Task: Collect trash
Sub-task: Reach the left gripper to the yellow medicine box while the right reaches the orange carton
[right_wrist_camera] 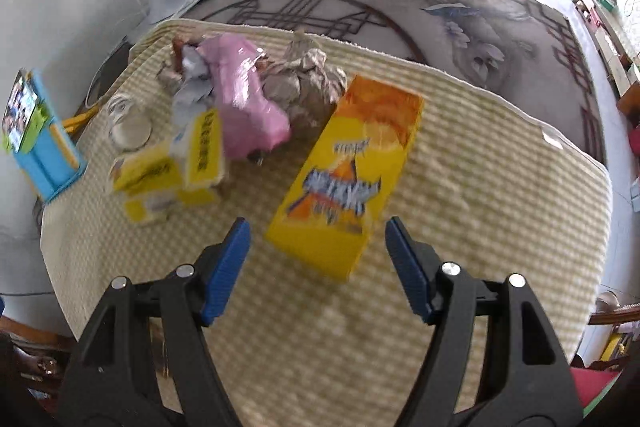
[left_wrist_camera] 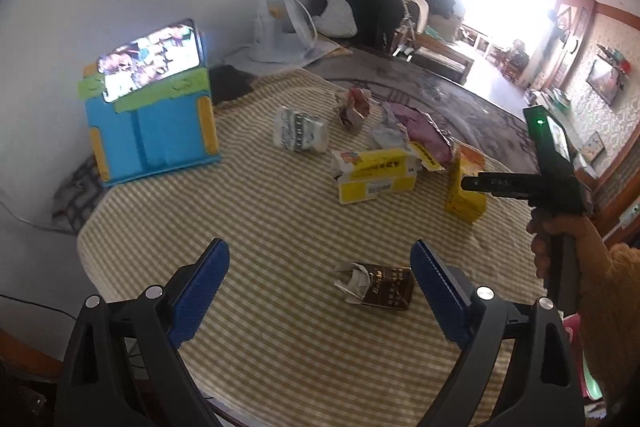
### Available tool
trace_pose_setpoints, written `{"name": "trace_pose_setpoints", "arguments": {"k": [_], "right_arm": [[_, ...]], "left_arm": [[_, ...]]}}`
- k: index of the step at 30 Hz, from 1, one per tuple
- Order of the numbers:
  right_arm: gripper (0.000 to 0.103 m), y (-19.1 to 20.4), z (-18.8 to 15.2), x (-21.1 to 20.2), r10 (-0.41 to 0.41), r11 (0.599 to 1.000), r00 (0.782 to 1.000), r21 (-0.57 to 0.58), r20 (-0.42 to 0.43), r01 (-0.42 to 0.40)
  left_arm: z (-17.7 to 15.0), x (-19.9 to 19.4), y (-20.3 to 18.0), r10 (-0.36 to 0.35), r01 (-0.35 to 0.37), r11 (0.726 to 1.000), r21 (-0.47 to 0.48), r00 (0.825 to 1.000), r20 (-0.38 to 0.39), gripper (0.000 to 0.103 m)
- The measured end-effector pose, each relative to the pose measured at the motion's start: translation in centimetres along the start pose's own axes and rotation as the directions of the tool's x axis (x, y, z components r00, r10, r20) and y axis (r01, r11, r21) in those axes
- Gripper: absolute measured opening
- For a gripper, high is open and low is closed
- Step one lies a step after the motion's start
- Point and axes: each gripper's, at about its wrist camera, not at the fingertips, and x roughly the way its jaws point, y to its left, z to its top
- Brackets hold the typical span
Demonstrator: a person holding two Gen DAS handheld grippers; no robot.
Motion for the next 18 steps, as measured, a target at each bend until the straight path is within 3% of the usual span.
{"name": "trace_pose_setpoints", "arguments": {"k": [8,18], "right_arm": [[0.072,-0.2,2.1,3.1,-0.048,0.999,0.998,-0.006,-0.033,0.048],[0.07,-0.3,2.9,4.0,-0.091,0.995,0.993,0.039,-0.07,0.094]], "left_arm": [[1.4,1.1,0.0,-0.003,0.003,0.999,0.046,1.0,-0.015,0.088],[6.4,7.8,-1.4,-0.128,0.14,0.972,0.187,0.989,-0.078,0.088]]}}
